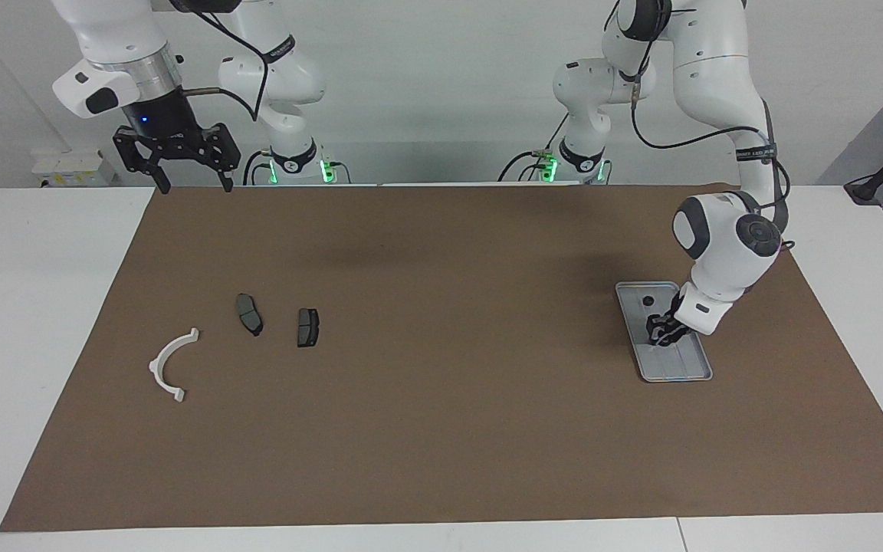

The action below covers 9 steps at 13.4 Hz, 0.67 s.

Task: Place bearing gear from tray to pile
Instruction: 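Carry the bearing with the left gripper to mid-table and release it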

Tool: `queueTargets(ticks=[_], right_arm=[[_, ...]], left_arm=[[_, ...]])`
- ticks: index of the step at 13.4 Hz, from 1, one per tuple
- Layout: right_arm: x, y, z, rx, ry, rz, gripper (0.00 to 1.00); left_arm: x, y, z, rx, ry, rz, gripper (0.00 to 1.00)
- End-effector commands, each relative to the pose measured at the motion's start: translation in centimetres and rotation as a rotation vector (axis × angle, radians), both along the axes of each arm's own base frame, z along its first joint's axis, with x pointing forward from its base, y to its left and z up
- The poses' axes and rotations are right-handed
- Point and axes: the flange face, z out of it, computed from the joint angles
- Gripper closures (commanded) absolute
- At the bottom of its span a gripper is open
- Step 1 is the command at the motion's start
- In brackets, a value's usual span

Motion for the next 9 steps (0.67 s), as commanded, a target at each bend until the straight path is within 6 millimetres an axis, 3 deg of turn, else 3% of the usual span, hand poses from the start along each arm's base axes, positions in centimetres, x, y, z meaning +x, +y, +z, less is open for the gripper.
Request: queueTargets(ticks=[1, 2, 3, 6, 9], right_arm=[[-0.6, 0.2, 0.2, 0.019, 0.004, -0.013, 0.00], [-0.7, 0.2, 0.3, 0.019, 0.003, -0.013, 0.00], [-0.7, 0.2, 0.3, 0.019, 0.003, -0.013, 0.00], [-0.7, 0.2, 0.2, 0.019, 0.007, -0.013, 0.00], [-0.7, 0.2, 0.2, 0.019, 0.007, -0.011, 0.00]], left_arm=[[0.2, -0.1, -0.1, -0.001, -0.011, -0.003, 0.91], [0.7, -0.3, 0.6, -0.004, 0.002, 0.018, 1.00], [1.6, -1.2, 2.0, -0.006, 0.009, 0.061, 1.00], [2.9, -10.1, 7.2, 0.009, 0.063, 0.158, 1.00], [1.2, -21.1, 7.9, 0.016, 0.060, 0.247, 1.00]])
